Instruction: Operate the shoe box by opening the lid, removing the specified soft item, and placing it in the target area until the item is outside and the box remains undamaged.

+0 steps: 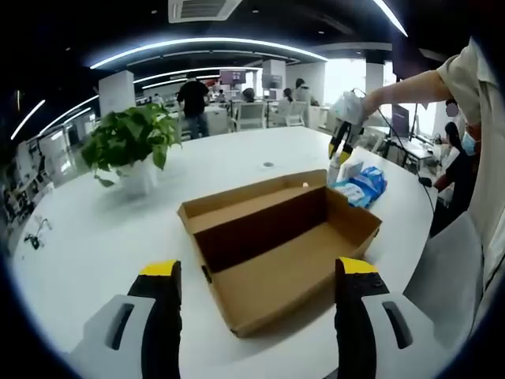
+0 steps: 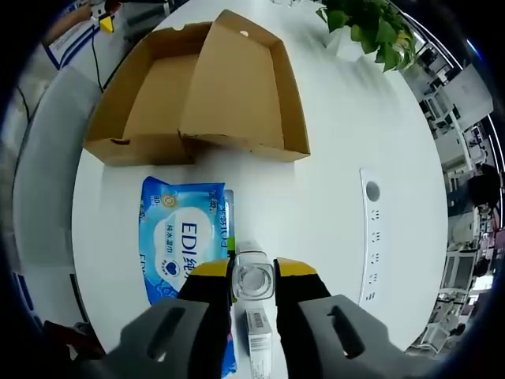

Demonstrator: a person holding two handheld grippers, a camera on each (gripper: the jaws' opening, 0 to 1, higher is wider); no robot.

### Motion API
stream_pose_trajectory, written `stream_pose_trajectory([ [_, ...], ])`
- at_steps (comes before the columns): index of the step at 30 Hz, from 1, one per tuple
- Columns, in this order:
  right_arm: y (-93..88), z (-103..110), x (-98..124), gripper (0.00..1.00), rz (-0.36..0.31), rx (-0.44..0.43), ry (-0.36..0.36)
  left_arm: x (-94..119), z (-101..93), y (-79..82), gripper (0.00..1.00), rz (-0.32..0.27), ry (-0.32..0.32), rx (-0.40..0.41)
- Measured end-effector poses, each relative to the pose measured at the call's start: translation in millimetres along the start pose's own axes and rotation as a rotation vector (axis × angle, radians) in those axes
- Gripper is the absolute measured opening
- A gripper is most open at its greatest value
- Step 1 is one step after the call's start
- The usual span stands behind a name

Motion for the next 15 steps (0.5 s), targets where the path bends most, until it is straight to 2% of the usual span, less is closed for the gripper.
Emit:
stream_pose_trajectory([
  [11, 0.2, -7.4, 0.7, 0.19, -0.016, 0.006, -0.013, -3.5, -2.2, -5.9, 0.78, 0.022, -0.003, 0.009],
  [15, -0.1, -9.9, 1.4, 0.24, -0.016, 0.01, -0.024, -5.0, -1.6, -7.2, 0.77, 0.028, 0.0, 0.01],
])
Point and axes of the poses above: the point that each gripper's makers call its tool centre point, and the gripper's own axes: x roughly backward along the fingers, z roughly to its left, y roughly out of its top, the point moved 4 cm from there along x, roughly backward along the fingers, and after that the axes turned 10 degrees about y, right-handed, at the moved point
